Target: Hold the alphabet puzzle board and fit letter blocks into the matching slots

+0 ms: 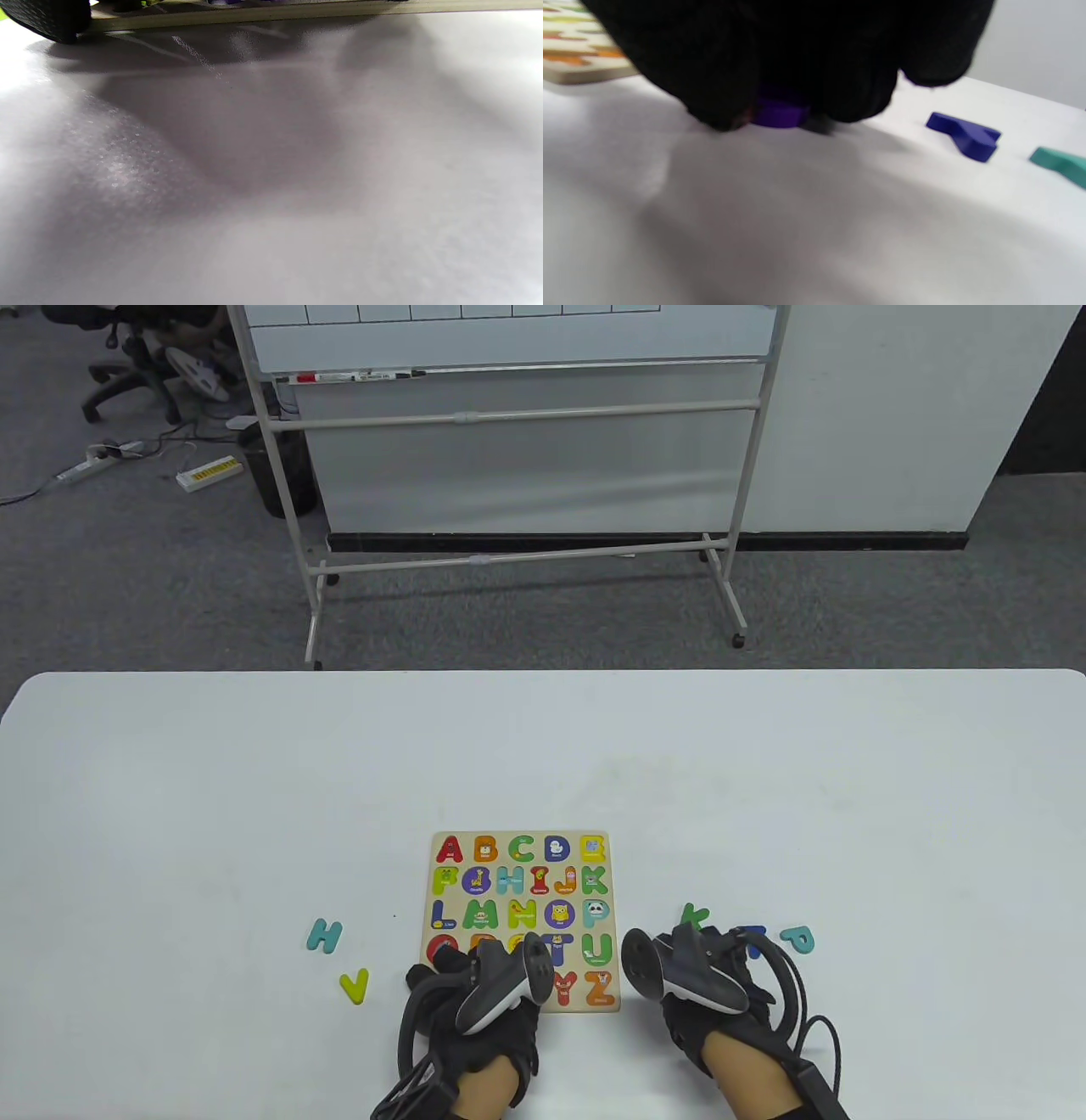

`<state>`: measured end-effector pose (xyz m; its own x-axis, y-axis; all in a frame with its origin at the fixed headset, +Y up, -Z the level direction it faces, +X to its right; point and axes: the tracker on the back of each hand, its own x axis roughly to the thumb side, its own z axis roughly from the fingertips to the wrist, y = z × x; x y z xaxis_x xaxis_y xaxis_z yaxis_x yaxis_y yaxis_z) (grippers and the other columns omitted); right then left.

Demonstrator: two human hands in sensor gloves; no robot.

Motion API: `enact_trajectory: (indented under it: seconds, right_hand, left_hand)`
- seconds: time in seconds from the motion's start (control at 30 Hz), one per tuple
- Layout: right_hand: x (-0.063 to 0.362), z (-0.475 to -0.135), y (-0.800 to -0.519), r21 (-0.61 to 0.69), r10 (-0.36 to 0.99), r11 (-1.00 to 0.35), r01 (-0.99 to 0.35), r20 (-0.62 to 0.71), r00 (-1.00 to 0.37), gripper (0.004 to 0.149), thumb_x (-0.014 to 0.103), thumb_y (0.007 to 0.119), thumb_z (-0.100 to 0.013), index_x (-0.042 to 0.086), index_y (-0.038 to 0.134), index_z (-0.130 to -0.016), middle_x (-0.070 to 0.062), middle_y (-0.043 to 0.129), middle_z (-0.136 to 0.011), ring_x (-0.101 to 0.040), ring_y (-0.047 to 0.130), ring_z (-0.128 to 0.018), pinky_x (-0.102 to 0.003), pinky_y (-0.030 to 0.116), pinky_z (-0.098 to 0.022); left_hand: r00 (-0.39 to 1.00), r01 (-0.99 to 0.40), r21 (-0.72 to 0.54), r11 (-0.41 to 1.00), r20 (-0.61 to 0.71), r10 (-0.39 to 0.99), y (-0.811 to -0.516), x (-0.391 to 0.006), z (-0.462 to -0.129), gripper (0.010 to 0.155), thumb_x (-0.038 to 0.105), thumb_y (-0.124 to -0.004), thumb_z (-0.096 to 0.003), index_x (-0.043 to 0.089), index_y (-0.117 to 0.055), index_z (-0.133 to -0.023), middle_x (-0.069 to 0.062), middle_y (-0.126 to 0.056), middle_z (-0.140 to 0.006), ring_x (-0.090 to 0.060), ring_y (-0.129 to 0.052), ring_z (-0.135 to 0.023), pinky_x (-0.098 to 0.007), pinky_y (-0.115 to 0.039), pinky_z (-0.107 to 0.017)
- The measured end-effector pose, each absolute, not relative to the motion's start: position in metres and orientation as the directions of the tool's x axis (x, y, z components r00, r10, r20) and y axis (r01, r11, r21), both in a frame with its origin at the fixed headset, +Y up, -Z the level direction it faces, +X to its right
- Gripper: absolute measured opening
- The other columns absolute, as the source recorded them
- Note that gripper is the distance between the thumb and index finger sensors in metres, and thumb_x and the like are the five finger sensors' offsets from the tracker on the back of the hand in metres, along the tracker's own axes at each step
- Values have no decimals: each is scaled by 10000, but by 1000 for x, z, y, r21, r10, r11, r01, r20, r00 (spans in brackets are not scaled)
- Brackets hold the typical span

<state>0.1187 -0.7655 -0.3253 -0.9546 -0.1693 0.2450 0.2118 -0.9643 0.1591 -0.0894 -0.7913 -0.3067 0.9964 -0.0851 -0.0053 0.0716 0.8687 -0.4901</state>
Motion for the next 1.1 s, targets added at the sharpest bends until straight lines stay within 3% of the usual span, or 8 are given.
enact_trajectory:
  seconds: [0.23, 0.5, 0.87, 1.1]
  right_hand:
    - [117, -334, -759, 161, -101, -976, 144, 248, -963, 665, 404, 940, -388, 119, 774, -966, -158, 851, -924, -310, 956, -674, -547, 750, -571]
    - [75, -355, -737, 68, 26, -998, -3, 342, -939, 667, 411, 949, -376, 124, 784, -955, -175, 857, -915, -306, 966, -662, -554, 750, -572]
    - [36, -386, -753, 46, 110, -994, -100, 422, -900, 637, 398, 957, -385, 145, 800, -949, -160, 878, -918, -296, 991, -664, -555, 760, -575]
    - [28, -391, -762, 63, 73, -997, -52, 422, -904, 625, 380, 960, -386, 150, 811, -948, -149, 887, -923, -292, 1001, -671, -557, 760, -580]
  left_hand:
    - [996, 72, -491, 868, -5, -86, -791, -89, -307, 833, 558, -467, -506, -25, -232, -1053, -454, -248, -1016, -793, -414, -869, -733, -648, -550]
    - [996, 74, -488, 870, -3, -86, -791, -89, -306, 832, 558, -466, -505, -23, -235, -1053, -456, -249, -1015, -793, -416, -868, -731, -650, -549]
    - [996, 73, -487, 870, -4, -86, -791, -89, -306, 831, 559, -465, -504, -20, -235, -1054, -453, -249, -1016, -790, -415, -871, -729, -647, -551]
    - [997, 72, -489, 869, -3, -84, -791, -89, -307, 833, 558, -467, -504, -24, -234, -1052, -458, -248, -1013, -792, -413, -869, -732, -647, -547]
